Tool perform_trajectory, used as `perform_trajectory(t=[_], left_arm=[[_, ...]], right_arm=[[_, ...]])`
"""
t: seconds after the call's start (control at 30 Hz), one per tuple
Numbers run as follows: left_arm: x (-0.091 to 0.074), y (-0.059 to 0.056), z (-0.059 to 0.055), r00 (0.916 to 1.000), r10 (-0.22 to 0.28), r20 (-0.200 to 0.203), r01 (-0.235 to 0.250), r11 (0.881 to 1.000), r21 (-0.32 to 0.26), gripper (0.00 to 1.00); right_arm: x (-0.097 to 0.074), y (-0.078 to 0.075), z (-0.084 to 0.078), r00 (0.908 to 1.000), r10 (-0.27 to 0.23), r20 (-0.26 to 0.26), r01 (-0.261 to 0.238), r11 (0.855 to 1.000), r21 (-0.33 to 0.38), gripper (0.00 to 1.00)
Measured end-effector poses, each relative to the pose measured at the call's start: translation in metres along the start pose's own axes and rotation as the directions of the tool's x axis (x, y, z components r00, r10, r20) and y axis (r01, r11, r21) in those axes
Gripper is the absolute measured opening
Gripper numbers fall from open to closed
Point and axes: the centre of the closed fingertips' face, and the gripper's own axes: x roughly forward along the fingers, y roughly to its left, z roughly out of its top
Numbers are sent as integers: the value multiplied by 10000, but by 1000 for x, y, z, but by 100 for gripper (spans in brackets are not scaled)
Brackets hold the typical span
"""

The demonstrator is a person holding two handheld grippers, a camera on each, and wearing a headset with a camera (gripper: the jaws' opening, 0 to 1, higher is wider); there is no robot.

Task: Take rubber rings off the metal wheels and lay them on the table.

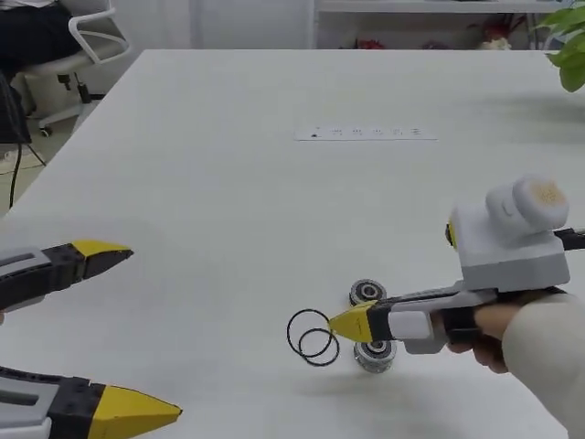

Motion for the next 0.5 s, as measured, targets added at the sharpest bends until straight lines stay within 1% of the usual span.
perform_trajectory(t=[0.1,0.27,0.5], left_arm=[[0,0,-1,10000,-47,-3,47,10000,-34,100],[1,1,-3,9999,-133,-49,133,9999,-70,100],[1,4,-2,9998,-208,14,208,9997,-91,100]], right_arm=[[4,-2,-6,9995,-96,-298,88,9996,-263,0],[6,-11,-10,9986,-348,-408,329,9985,-446,0],[11,-17,-21,9951,-516,-847,463,9970,-628,0]])
